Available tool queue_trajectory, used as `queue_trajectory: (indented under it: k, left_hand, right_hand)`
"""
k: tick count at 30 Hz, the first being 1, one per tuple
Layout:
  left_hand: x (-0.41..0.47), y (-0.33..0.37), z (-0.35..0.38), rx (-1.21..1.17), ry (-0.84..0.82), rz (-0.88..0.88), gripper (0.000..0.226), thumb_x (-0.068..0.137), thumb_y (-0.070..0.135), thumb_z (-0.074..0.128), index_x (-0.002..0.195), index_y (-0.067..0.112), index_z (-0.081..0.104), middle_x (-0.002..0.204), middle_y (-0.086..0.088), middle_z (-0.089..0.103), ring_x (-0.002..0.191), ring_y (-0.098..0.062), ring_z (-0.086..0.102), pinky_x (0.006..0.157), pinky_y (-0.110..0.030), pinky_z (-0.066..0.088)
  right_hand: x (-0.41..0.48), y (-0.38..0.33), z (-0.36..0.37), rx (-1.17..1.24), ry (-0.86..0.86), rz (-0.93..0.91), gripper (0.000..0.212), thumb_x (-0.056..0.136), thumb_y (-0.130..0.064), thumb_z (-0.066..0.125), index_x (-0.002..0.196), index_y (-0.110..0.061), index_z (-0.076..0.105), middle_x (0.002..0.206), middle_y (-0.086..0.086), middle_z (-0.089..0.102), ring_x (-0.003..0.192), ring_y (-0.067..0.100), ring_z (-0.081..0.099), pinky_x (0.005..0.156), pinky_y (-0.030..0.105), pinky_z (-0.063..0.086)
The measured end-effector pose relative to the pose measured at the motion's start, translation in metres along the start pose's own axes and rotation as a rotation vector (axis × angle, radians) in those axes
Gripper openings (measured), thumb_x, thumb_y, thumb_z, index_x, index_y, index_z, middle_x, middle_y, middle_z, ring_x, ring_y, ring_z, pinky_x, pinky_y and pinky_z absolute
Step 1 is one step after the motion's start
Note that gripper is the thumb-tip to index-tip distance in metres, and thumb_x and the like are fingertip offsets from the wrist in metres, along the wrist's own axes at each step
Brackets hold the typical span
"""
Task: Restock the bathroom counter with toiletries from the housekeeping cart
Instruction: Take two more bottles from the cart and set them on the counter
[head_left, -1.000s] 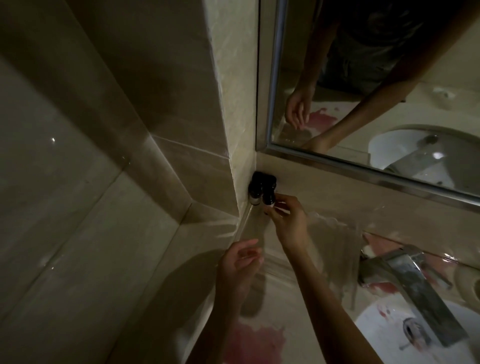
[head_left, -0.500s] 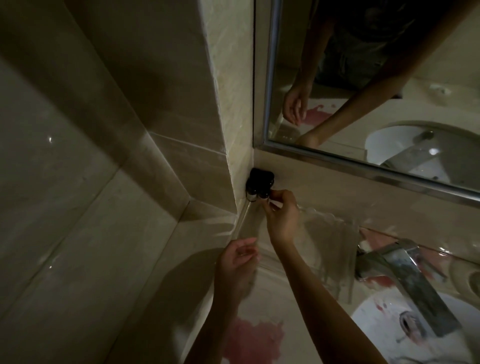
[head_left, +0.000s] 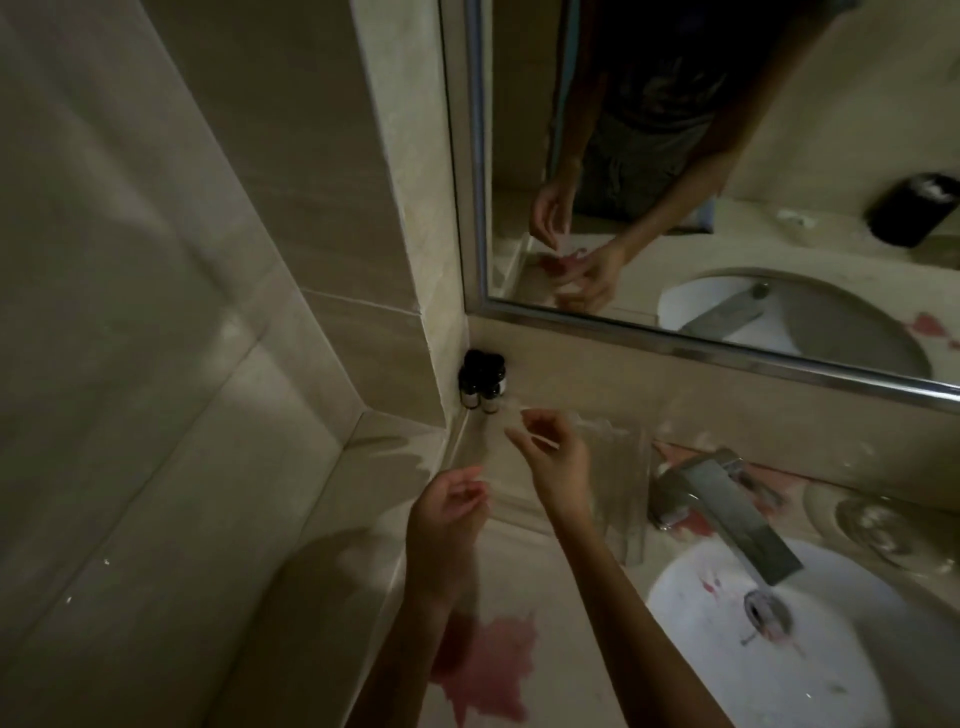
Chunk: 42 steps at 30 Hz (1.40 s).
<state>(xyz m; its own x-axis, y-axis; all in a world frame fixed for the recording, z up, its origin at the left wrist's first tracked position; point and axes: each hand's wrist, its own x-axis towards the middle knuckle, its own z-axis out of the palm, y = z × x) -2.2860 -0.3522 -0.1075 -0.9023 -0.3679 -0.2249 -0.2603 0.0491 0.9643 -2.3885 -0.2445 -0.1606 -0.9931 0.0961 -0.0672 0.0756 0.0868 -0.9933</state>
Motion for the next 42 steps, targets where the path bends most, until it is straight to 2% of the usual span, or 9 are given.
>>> queue_trajectory:
  k: [4, 10, 21, 25, 30, 35, 39, 41, 42]
  left_hand:
    - [-0.024, 0.011, -0.004, 0.043, -0.032, 0.073, 0.027, 0.085, 0.004, 0.068, 0.11, 0.014, 0.065, 0.1, 0.003, 0.07, 0.09, 0.001, 0.065, 0.076, -0.009, 0.048]
    - [-0.054, 0.022, -0.008, 0.061, -0.065, 0.076, 0.028, 0.082, 0.004, 0.071, 0.093, 0.029, 0.067, 0.089, 0.009, 0.071, 0.084, 0.001, 0.065, 0.072, -0.006, 0.046]
    - [-0.127, -0.012, -0.029, 0.294, -0.131, 0.136, 0.038, 0.082, 0.006, 0.072, 0.097, 0.04, 0.062, 0.096, 0.01, 0.07, 0.092, -0.002, 0.065, 0.079, -0.011, 0.048]
    - [-0.157, -0.032, -0.038, 0.451, -0.103, 0.185, 0.031, 0.082, 0.007, 0.073, 0.1, 0.03, 0.064, 0.091, 0.015, 0.065, 0.088, -0.005, 0.066, 0.07, -0.009, 0.049]
    - [-0.186, -0.054, -0.05, 0.616, 0.032, 0.195, 0.028, 0.08, 0.018, 0.071, 0.108, 0.02, 0.069, 0.094, 0.009, 0.069, 0.086, -0.008, 0.065, 0.073, -0.015, 0.048]
    - [-0.218, -0.067, -0.062, 0.764, 0.097, 0.007, 0.033, 0.087, 0.032, 0.06, 0.12, 0.027, 0.062, 0.109, 0.003, 0.064, 0.101, -0.016, 0.063, 0.086, -0.031, 0.051]
    - [-0.256, -0.074, -0.075, 0.877, 0.113, -0.117, 0.04, 0.096, 0.033, 0.051, 0.136, 0.028, 0.047, 0.131, 0.007, 0.055, 0.119, -0.011, 0.052, 0.096, -0.018, 0.036]
    - [-0.276, -0.073, -0.082, 0.919, 0.15, -0.127, 0.037, 0.096, 0.028, 0.052, 0.133, 0.026, 0.051, 0.129, 0.007, 0.056, 0.118, -0.012, 0.054, 0.096, -0.021, 0.039]
    - [-0.285, -0.073, -0.085, 0.911, 0.199, -0.097, 0.032, 0.093, 0.021, 0.056, 0.124, 0.024, 0.059, 0.118, 0.004, 0.063, 0.108, -0.016, 0.061, 0.089, -0.026, 0.046]
  right_hand:
    - [-0.038, -0.021, -0.032, 0.026, -0.012, -0.028, 0.017, 0.079, -0.016, 0.078, 0.092, -0.02, 0.067, 0.092, -0.003, 0.069, 0.087, 0.01, 0.068, 0.081, 0.03, 0.057]
    - [-0.094, -0.05, -0.077, -0.014, -0.058, -0.076, 0.012, 0.082, -0.018, 0.074, 0.088, -0.025, 0.067, 0.097, -0.006, 0.071, 0.086, 0.008, 0.068, 0.076, 0.019, 0.054]
    - [-0.182, -0.03, -0.134, -0.411, -0.157, -0.29, 0.021, 0.079, -0.031, 0.076, 0.099, -0.029, 0.068, 0.096, -0.019, 0.067, 0.092, 0.0, 0.063, 0.08, 0.015, 0.049]
    - [-0.206, -0.015, -0.135, -0.688, -0.295, -0.391, 0.026, 0.079, -0.031, 0.078, 0.102, -0.032, 0.067, 0.095, -0.026, 0.058, 0.085, -0.004, 0.058, 0.07, 0.016, 0.049]
    - [-0.219, -0.012, -0.125, -0.717, -0.417, -0.436, 0.024, 0.078, -0.028, 0.079, 0.1, -0.031, 0.068, 0.095, -0.017, 0.063, 0.084, 0.001, 0.059, 0.065, 0.019, 0.05]
    - [-0.216, -0.01, -0.103, -0.895, -0.675, -0.522, 0.026, 0.081, -0.036, 0.074, 0.105, -0.028, 0.069, 0.103, -0.008, 0.069, 0.09, 0.015, 0.065, 0.07, 0.031, 0.054]
    - [-0.23, -0.027, -0.086, -1.04, -0.899, -0.601, 0.03, 0.092, -0.042, 0.058, 0.119, -0.029, 0.062, 0.12, -0.009, 0.063, 0.109, 0.013, 0.059, 0.088, 0.03, 0.049]
    - [-0.241, -0.032, -0.079, -1.065, -0.949, -0.662, 0.034, 0.095, -0.045, 0.052, 0.125, -0.031, 0.057, 0.127, -0.011, 0.058, 0.116, 0.009, 0.055, 0.095, 0.026, 0.045]
    - [-0.248, -0.034, -0.076, -1.062, -0.981, -0.703, 0.034, 0.095, -0.045, 0.052, 0.126, -0.031, 0.056, 0.128, -0.011, 0.058, 0.116, 0.008, 0.054, 0.097, 0.026, 0.045]
